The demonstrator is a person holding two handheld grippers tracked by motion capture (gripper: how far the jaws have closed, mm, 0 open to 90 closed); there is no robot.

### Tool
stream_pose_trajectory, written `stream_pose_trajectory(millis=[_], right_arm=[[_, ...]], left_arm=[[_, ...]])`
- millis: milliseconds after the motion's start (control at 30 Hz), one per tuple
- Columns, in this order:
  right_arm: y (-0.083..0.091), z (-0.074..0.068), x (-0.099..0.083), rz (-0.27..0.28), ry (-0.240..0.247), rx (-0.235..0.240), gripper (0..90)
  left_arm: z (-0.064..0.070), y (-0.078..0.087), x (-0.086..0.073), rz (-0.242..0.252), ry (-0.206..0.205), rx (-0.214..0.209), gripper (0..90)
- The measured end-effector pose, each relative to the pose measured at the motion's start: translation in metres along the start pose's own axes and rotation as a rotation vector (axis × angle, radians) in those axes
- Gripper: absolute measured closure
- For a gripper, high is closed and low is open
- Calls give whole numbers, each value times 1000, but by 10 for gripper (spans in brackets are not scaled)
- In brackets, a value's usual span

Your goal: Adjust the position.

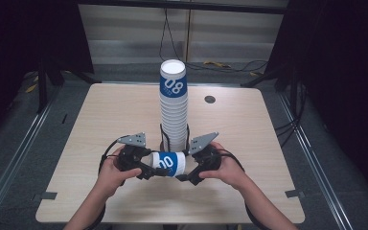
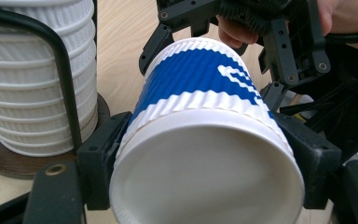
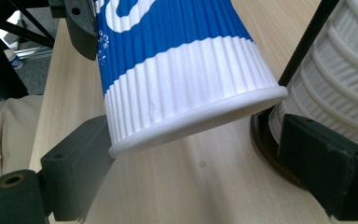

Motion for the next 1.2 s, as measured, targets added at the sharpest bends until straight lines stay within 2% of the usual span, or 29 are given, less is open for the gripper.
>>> stream_pose_trajectory(millis=[200,367,600,967,1067,1200], right_arm=[[0,-1,-1,-10,7,9,101],[-2,-2,0,-29,38,19,103],[-4,-4,2,-43,44,35,124],[-4,-4,4,-46,48,37,187],[-2,-4,4,-43,48,31,188],[1,-4,5,-39,49,23,188]], left_arm=[[1,-2,-1,-13,-10,-8,261],[3,-4,-3,-33,-19,-17,267],[4,-5,-3,-38,-29,-17,269],[2,-5,-3,-32,-26,-8,271],[3,-4,-1,-35,-49,-3,268],[1,-2,1,-30,-41,23,251]])
Point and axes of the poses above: each handheld gripper's, and its own axes: y roughly backward along the jaws, x roughly out of its top, z roughly to its right, the point moved 8 cm from there along -y, roughly forward along the jaws, and after that the axes turned 8 degrees about x, right-handed, at the moved point
